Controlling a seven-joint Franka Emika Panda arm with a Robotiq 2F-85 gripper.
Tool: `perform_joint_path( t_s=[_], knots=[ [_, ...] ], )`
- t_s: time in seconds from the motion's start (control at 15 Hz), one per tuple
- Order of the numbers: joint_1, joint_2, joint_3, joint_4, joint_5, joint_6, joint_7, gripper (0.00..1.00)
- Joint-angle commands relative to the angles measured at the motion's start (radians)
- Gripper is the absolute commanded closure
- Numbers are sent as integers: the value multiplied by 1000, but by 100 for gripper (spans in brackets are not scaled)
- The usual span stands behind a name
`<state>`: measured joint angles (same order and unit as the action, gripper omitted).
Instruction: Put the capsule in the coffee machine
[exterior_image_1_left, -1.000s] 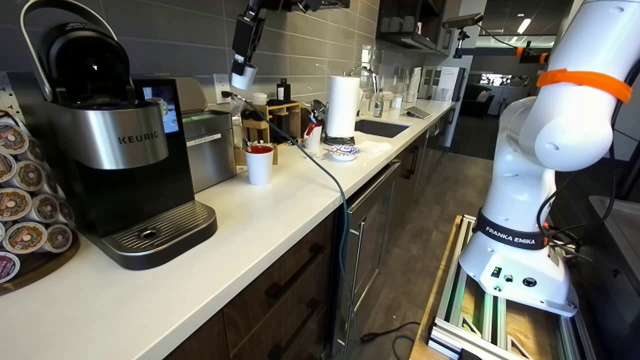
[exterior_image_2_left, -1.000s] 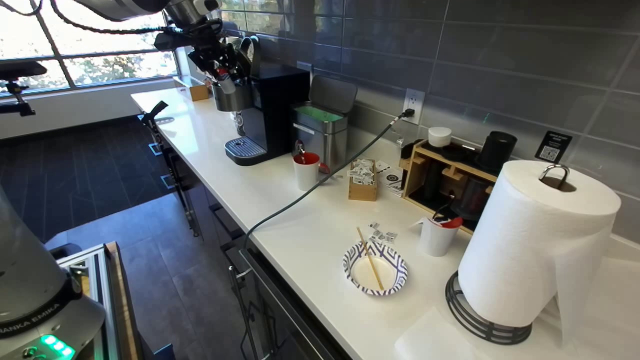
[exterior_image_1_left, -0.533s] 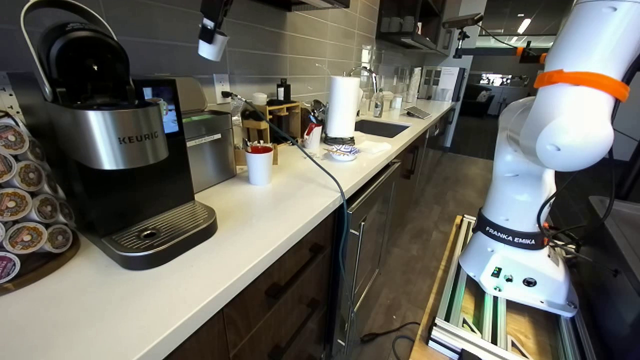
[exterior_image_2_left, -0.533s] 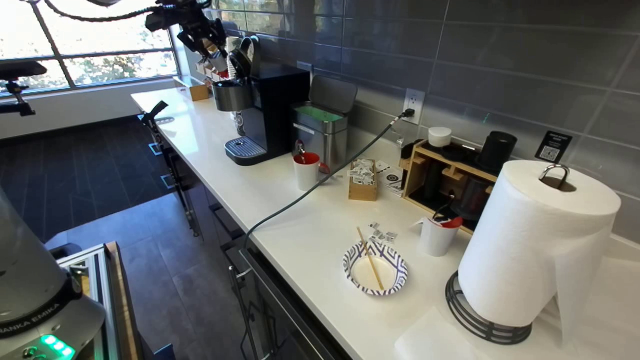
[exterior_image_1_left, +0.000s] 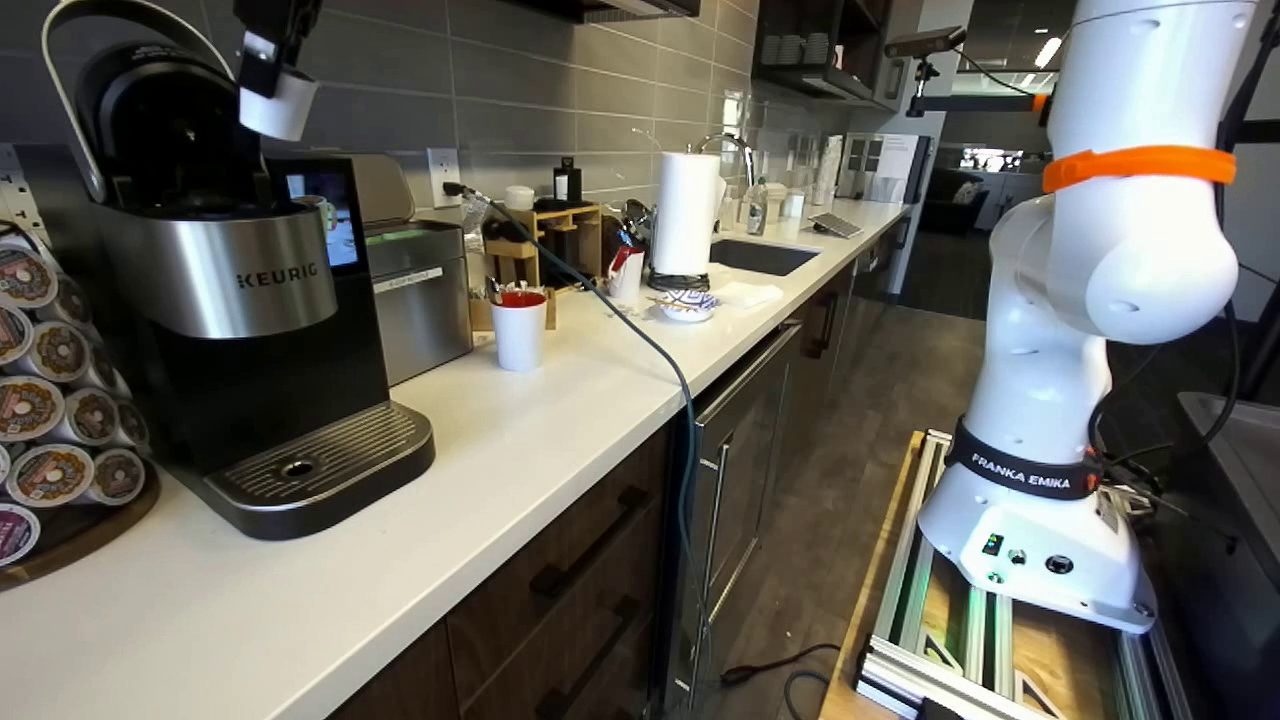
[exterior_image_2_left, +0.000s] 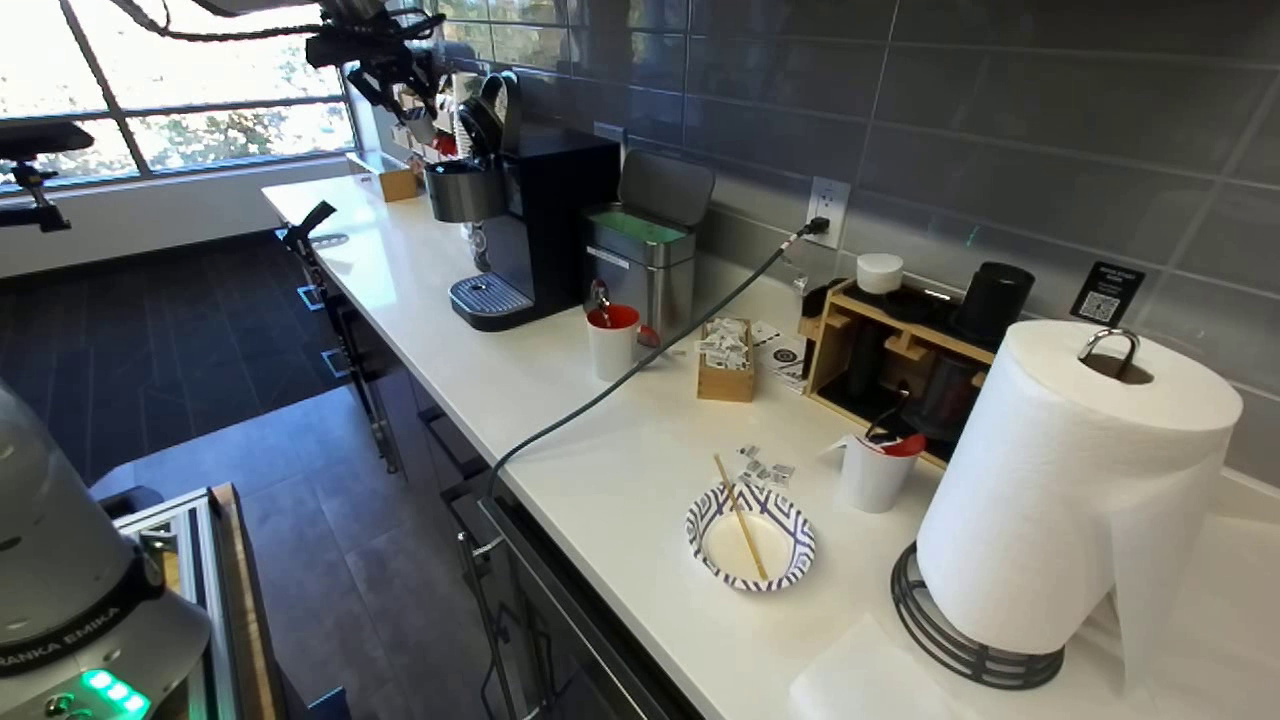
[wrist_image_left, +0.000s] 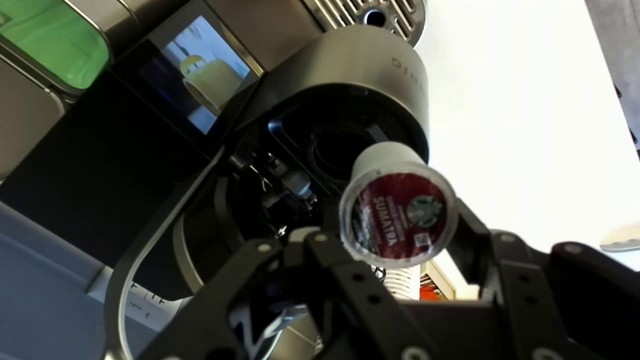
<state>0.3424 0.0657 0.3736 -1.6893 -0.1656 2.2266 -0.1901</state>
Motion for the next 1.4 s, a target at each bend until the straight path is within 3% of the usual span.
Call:
perform_joint_path(
  t_s=[0.0,0.07,0.13,0.53,1.0,1.33],
  knots=[
    [10,28,-10,25,-4,-1,-9,46],
    [11,47,-12,41,-4,2,-21,46],
    [11,58,-14,52,-4,1,-28,71],
    [48,126,-36,124,-96,-96,230,71],
    [92,162,-60,189,-147,-105,433,71],
    [146,213,-80,264,-229,-255,578,71]
  ],
)
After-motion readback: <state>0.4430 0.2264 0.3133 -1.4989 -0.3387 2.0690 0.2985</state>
